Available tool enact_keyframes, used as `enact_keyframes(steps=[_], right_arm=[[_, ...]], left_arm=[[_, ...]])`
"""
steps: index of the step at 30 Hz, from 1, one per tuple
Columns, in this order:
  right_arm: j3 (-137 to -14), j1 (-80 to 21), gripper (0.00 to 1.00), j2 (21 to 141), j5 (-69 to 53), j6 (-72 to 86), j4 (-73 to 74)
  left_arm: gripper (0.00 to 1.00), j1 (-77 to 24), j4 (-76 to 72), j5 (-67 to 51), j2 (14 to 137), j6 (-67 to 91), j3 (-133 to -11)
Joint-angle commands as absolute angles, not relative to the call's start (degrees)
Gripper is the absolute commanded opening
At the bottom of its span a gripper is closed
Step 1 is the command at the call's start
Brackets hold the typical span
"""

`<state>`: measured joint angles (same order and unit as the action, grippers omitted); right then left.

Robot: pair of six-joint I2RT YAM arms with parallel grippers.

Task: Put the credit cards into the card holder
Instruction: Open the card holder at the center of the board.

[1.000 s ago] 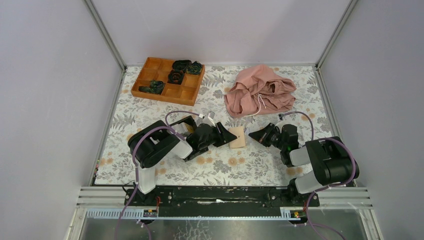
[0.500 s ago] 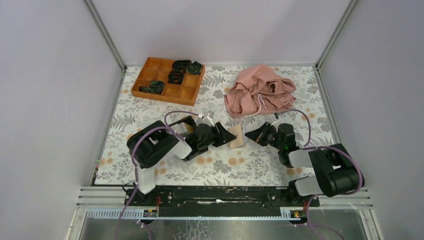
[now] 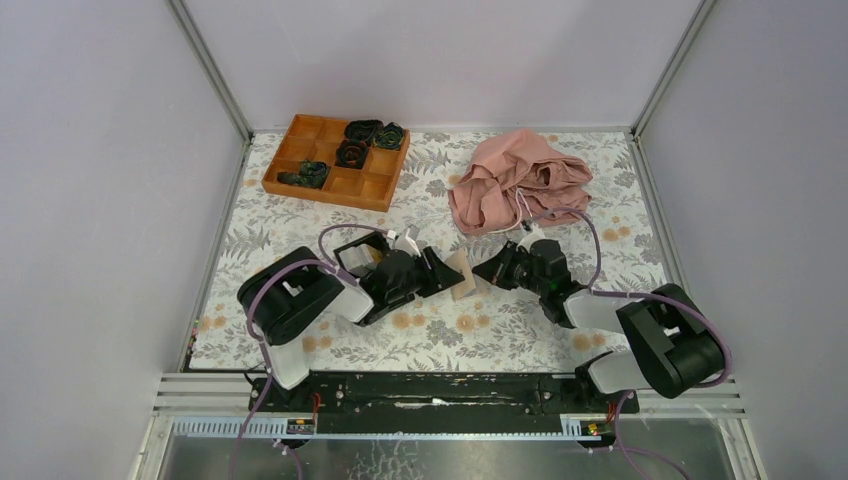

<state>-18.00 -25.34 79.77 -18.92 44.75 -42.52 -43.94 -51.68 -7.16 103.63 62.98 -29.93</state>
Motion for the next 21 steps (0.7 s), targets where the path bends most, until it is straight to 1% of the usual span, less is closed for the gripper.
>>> enact_keyframes(steps=[1, 12, 21], right_arm=[[-22.0, -29.2, 0.00, 79.2, -13.7, 40.5, -38.6], [-28.2, -39.0, 0.00, 77.8, 0.4, 33.1, -28.4], [-34.0, -45.8, 0.00, 81.3, 8.3, 29.0, -22.9]], left_arm=[[0.51, -43.2, -48.0, -6.6, 101.3, 60.9, -28.1], [0.51, -42.2, -47.0, -5.5, 97.2, 60.2, -24.6], [0.53, -42.0, -39.2, -1.3, 87.7, 57.6, -24.0]])
